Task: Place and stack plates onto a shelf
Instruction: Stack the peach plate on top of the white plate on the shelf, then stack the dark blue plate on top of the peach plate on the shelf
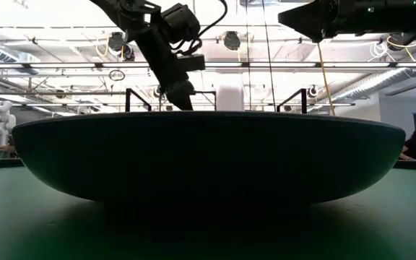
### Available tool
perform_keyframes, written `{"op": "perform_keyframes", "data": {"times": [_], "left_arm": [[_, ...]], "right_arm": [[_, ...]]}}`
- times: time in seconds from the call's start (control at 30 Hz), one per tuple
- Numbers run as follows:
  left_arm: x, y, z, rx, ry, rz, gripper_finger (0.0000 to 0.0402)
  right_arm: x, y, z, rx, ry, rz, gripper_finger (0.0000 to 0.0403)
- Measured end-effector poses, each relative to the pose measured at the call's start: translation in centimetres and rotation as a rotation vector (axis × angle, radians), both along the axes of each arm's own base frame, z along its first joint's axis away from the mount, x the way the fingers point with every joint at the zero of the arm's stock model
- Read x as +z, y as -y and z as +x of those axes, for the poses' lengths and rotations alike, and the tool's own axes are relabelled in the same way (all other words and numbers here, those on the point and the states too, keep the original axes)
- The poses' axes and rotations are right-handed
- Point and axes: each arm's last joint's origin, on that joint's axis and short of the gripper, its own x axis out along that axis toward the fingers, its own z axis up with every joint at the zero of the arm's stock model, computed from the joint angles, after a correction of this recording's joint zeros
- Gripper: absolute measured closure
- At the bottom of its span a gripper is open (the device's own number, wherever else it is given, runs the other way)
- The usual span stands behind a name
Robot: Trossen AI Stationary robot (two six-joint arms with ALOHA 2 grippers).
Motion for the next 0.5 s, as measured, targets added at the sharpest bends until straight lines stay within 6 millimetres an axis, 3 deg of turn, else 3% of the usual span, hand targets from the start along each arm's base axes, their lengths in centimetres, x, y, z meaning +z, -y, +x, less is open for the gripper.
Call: {"op": "perform_keyframes", "data": {"times": [0.1,0.23,0.5], "left_arm": [[0.1,0.2,0.1,0.01,0.016,-0.008,0.0274],[1.7,1.0,-0.4,0.019,0.079,-0.017,0.0271],[8.9,6.2,-3.4,-0.084,0.335,-0.022,0.027]], "right_arm": [[0.0,0.0,0.0,0.0,0.0,0.0,0.0321],[0.0,0.0,0.0,0.0,0.0,0.0,0.0321],[-0.2,0.0,0.0,0.003,-0.016,0.024,0.0321]]}}
